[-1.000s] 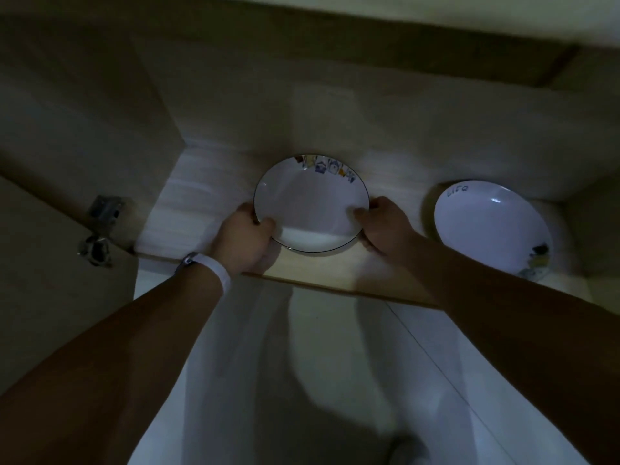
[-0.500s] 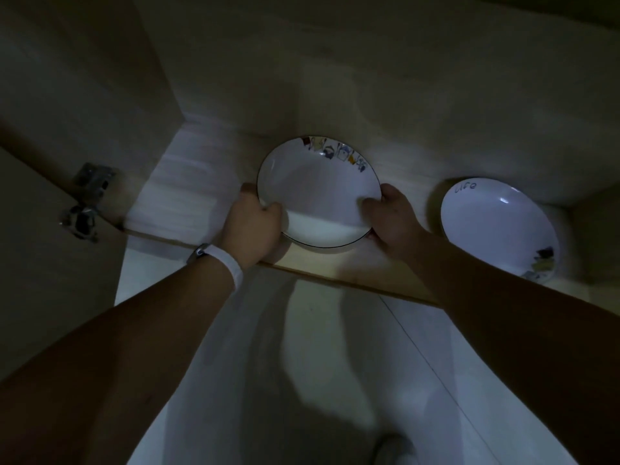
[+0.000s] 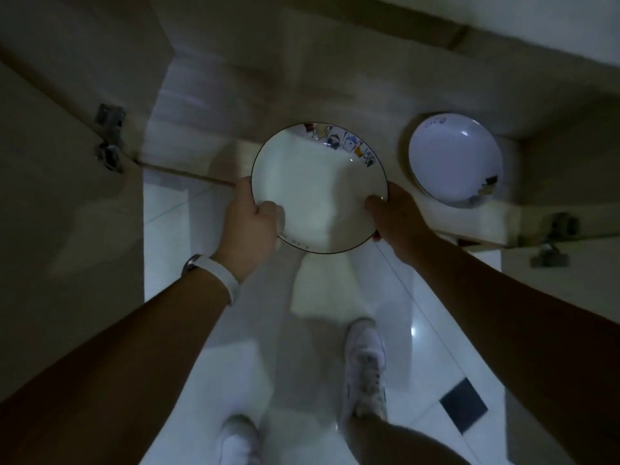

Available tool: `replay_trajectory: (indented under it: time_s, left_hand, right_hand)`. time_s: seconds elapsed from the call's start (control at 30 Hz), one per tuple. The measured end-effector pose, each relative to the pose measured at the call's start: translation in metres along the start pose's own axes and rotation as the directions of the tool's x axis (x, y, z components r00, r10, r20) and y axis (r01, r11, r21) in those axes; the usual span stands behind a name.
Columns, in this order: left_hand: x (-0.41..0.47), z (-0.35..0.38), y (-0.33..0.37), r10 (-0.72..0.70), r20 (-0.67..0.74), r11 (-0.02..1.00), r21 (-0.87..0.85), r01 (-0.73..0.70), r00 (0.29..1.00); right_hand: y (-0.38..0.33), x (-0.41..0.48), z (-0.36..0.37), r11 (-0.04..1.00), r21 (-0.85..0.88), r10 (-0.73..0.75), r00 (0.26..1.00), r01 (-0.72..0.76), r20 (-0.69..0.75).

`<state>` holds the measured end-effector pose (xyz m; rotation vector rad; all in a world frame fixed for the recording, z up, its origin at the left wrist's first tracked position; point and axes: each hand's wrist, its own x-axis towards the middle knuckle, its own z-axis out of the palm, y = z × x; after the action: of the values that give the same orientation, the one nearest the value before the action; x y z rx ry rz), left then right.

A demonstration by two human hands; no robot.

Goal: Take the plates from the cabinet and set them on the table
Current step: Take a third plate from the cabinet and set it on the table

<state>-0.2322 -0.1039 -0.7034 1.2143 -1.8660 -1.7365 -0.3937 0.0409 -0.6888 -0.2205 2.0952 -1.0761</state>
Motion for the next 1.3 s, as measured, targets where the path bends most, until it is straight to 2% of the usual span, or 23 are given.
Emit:
replay_trajectory:
  time_s: [0.2, 0.33, 0.47, 0.63, 0.87, 1.17, 1.3]
  left_hand:
    - [-0.08, -0.004, 0.033, -0.072, 0.054, 0.997, 0.011, 0.072, 0.996]
    - [-0.123, -0.016, 0.066, -0.073, 0.077, 0.997, 0.026, 0.071, 0.994]
    - [-0.166, -0.032, 0.105, -0.07, 0.112, 0.996, -0.046, 0.076, 0.991]
    - [-0.231, -0.061, 0.174, -0.095, 0.164, 0.99, -0.089, 0.111, 0.982]
    - [-0.31, -0.108, 0.292, -0.11, 0.324, 0.992, -0.028, 0.126, 0.94]
    - [-0.398, -0.096, 0.432, 0.042, 0.504, 0.999, -0.047, -0.021, 0.863]
    - [-0.441, -0.068, 0.476, 0.114, 0.637, 0.993, -0.098, -0.067, 0.763]
  right_hand:
    - [-0.005, -0.086, -0.03, 0.997, -0.02, 0.077, 0.997, -0.077, -0.001]
    - [-0.019, -0.142, -0.046, 0.997, 0.003, 0.074, 0.997, -0.074, -0.021]
    - [-0.041, -0.198, -0.062, 0.997, 0.033, 0.075, 0.995, -0.073, -0.07]
    - [-0.084, -0.286, -0.077, 0.986, 0.133, 0.118, 0.984, -0.1, -0.137]
    - [-0.166, -0.443, -0.117, 0.966, 0.229, 0.179, 0.954, -0.123, -0.243]
    - [-0.22, -0.607, -0.187, 0.929, 0.369, 0.183, 0.85, 0.014, -0.494]
    - [-0.215, -0.678, -0.21, 0.909, 0.412, 0.227, 0.759, 0.06, -0.61]
